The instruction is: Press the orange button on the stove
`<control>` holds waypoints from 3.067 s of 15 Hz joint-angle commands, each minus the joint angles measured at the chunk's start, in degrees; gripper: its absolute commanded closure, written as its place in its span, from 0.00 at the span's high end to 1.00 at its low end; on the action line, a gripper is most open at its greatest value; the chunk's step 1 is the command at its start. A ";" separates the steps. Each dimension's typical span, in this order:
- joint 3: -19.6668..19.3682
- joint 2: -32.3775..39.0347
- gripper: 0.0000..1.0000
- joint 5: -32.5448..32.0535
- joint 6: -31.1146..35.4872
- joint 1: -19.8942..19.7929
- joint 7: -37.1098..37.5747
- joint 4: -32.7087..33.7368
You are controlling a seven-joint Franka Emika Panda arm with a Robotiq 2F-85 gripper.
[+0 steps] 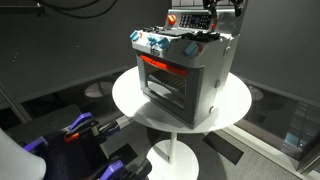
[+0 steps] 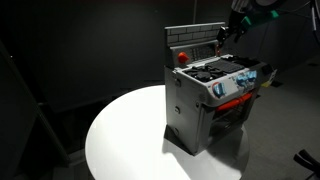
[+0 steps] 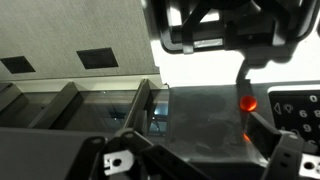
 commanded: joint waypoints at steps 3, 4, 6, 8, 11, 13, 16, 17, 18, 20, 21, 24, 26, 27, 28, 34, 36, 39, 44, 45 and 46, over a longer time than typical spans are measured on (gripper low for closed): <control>-1.04 2.50 1.00 1.17 -2.03 0.80 -0.69 4.10; -1.02 2.43 1.00 1.34 -2.32 0.77 -0.81 4.12; -0.87 1.76 1.00 1.85 -3.59 0.79 -1.05 3.66; -0.58 0.56 1.00 2.78 -5.08 0.77 -1.61 2.60; -0.06 -1.48 1.00 4.69 -7.53 0.71 -2.88 0.79; 0.21 -3.30 1.00 5.89 -9.27 0.84 -3.74 -0.75; 0.57 -6.38 1.00 7.78 -12.66 0.94 -5.13 -3.17; 0.68 -7.62 1.00 8.02 -13.98 0.93 -5.30 -4.20; 0.81 -9.04 1.00 8.26 -15.27 0.89 -5.53 -5.54; 1.04 -11.83 1.00 8.23 -17.67 0.82 -5.77 -8.16; 1.22 -13.37 1.00 8.41 -18.73 0.78 -6.03 -9.67; 1.82 -17.90 1.00 10.38 -20.58 0.71 -7.72 -14.26; 2.16 -20.99 1.00 12.76 -21.08 0.77 -9.16 -17.46; 2.34 -22.46 1.00 13.78 -21.34 0.83 -9.83 -18.96; 2.54 -23.87 1.00 14.56 -21.82 0.87 -10.10 -20.39; 3.50 -31.46 1.00 15.52 -26.81 0.58 -10.11 -27.21; 3.51 -33.05 1.00 15.61 -28.55 0.49 -10.21 -28.53; 3.50 -34.22 1.00 15.28 -29.72 0.34 -10.27 -29.92; 3.87 -32.88 1.00 14.61 -28.86 0.09 -9.32 -29.79; 3.86 -32.88 1.00 14.61 -28.86 0.08 -9.34 -29.79; 3.86 -32.88 1.00 14.61 -28.86 0.08 -9.34 -29.79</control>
